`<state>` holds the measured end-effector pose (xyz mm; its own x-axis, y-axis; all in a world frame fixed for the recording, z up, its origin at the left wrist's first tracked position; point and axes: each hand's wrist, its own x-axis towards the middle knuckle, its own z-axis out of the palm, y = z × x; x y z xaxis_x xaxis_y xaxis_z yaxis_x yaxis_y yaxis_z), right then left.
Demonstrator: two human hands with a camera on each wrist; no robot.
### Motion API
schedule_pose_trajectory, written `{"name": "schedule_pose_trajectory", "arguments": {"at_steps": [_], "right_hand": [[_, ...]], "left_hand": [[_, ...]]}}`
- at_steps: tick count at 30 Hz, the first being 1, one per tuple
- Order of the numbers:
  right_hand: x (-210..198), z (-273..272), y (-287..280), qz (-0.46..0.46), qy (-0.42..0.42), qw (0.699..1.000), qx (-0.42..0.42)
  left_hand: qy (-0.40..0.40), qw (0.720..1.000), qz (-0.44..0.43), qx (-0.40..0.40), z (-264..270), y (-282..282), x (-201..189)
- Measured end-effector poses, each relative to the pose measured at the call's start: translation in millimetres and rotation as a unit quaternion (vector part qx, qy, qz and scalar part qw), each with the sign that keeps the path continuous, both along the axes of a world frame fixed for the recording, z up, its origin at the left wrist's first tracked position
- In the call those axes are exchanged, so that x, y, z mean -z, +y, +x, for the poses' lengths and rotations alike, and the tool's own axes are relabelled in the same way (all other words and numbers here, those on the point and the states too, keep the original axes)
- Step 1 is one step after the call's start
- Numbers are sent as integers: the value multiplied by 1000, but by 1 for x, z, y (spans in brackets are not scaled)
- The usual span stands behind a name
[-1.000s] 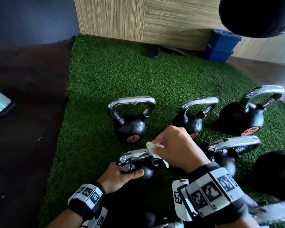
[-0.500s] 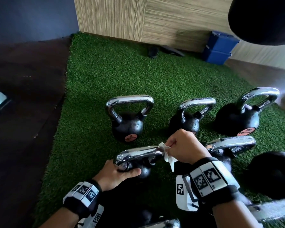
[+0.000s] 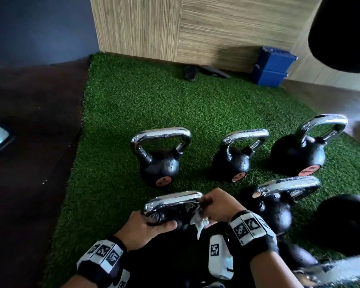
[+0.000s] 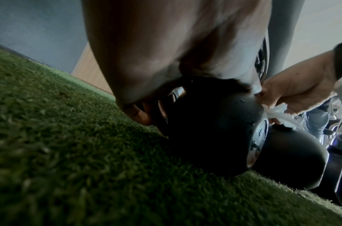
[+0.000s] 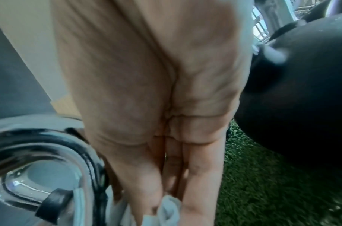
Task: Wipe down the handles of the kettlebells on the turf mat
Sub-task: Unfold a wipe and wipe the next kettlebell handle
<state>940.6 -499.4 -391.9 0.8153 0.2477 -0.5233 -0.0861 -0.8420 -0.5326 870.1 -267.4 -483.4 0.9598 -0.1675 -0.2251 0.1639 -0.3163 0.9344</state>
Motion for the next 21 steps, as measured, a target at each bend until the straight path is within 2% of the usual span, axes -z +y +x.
{"name": "schedule_pose_trajectory", "arguments": {"at_steps": [2,4,6,7,9,10,12,14,16,19,21], "right_hand": [[3,0,-6,-1,-20,1000,0],[-8,4,-14,-17,-62,998,29],[-31,7,-22,-21,-104,993,57],[-45,8,-24,-16,-124,990,70],[-75,5,-24,13,-166,983,75],[-88,2,-20,40,-184,980,66],[-113,-10,-5,135,-184,973,31],[-129,-20,13,227,-173,958,-12],[-134,-23,30,237,-201,949,-55],[-130,-21,47,230,-251,936,-90],[-123,-18,54,248,-273,926,-84]], "left_hand": [[-19,996,82,24,2,4,-7],[-25,976,199,82,4,15,-17],[-51,957,257,124,7,30,-31],[-68,955,264,115,8,39,-39],[-105,958,264,40,7,52,-61],[-132,963,235,-15,7,55,-74],[-158,977,108,-98,6,57,-98],[-119,986,-56,-101,4,49,-126],[-69,982,-157,-82,4,38,-147],[-35,978,-198,-52,5,23,-162],[-30,975,-215,-51,4,18,-163]]}}
